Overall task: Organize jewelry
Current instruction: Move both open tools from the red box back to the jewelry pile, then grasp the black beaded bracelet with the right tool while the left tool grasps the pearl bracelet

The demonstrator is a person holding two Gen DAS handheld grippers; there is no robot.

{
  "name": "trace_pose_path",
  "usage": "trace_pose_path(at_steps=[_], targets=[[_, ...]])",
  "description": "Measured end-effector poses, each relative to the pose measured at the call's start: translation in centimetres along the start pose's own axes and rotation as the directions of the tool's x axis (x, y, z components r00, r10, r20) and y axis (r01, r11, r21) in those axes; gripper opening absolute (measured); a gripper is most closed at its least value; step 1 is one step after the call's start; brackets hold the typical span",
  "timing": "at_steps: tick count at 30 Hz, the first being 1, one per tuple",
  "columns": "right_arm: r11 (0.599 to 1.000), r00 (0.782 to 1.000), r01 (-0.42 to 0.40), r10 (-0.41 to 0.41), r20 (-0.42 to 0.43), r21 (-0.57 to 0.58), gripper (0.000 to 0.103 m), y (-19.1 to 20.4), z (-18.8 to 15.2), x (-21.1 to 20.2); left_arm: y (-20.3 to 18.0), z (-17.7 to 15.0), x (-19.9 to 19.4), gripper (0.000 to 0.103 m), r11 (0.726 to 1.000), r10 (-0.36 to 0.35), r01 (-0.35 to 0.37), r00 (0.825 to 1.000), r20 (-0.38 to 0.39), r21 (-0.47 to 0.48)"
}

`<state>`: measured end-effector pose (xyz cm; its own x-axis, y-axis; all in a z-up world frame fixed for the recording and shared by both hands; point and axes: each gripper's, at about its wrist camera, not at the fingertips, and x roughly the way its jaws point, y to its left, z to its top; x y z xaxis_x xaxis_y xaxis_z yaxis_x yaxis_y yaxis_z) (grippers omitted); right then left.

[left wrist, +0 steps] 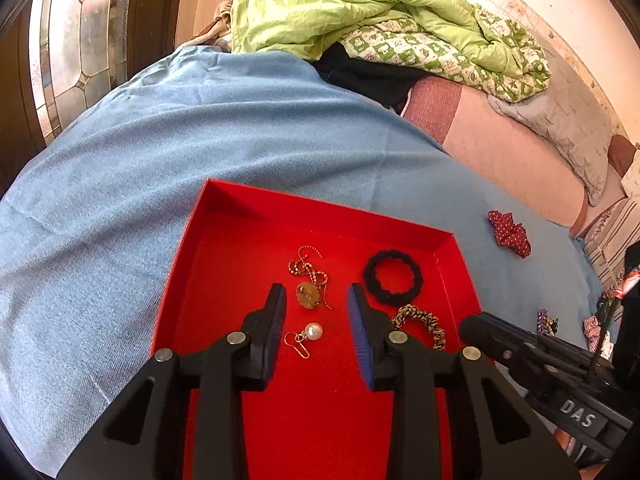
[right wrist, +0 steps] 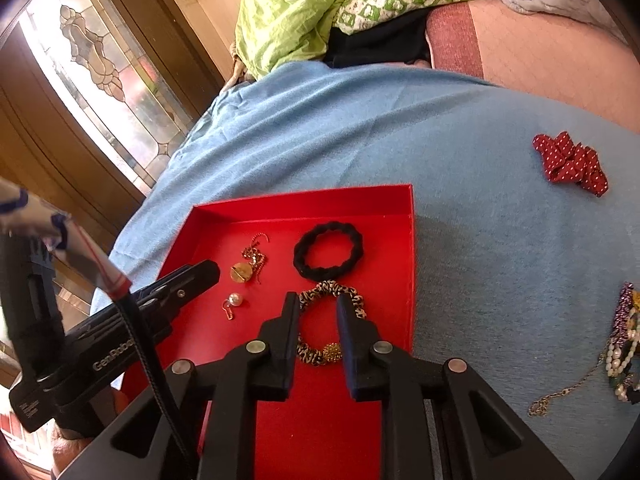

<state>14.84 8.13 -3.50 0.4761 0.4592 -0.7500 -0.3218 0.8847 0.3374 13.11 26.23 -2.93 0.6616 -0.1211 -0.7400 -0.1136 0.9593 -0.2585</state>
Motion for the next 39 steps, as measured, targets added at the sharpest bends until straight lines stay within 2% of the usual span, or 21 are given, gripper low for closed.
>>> trace_pose_path(at_steps=[13,19,25,28,32,36,39], targets=[[1.000,0.999,0.009,-0.008,0.034,-0.008,0.021,-1.8,-1.3,-5.0,-3.3,-0.2,-1.3,0.035,0.999,-0.024,0.022,0.999,0.043,0.047],[1.000,0.999,0.027,-0.027,0.040,-0.001,0.021,-4.1,-2.7,-7.5,-6.9,-1.2,-2.2,0.036,0.993,-0.051,0.044,0.997,0.066,0.106],[0.999,0.998,0.040,-0.041,0.037,0.021,0.020,-7.4,-3.7,-9.6,-11.2,-2.7,-2.2,0.036,0.981,-0.078,0.067,0.996,0.050,0.181],[0.998,0.997,0.058,-0.060,0.049,0.034,0.020,-9.9,-4.4,-11.1,-13.3,-3.8,-1.9,0.036,0.974,-0.105,0.098,0.994,0.021,0.206],[0.993,0.994,0.076,-0.083,0.071,0.094,0.020,-14.1,-5.0,-13.0,-16.8,-5.7,-0.6,0.036,0.956,-0.167,0.177,0.984,-0.061,0.234],[0.965,0.988,0.081,-0.111,0.108,0.249,0.020,-20.0,-6.0,-15.0,-21.1,-7.9,0.9,0.036,0.922,-0.210,0.242,0.968,-0.135,0.303],[0.933,0.987,0.108,-0.141,0.072,0.344,0.020,-23.7,-6.5,-15.4,-22.8,-9.1,1.8,0.036,0.897,-0.214,0.262,0.962,-0.169,0.357]])
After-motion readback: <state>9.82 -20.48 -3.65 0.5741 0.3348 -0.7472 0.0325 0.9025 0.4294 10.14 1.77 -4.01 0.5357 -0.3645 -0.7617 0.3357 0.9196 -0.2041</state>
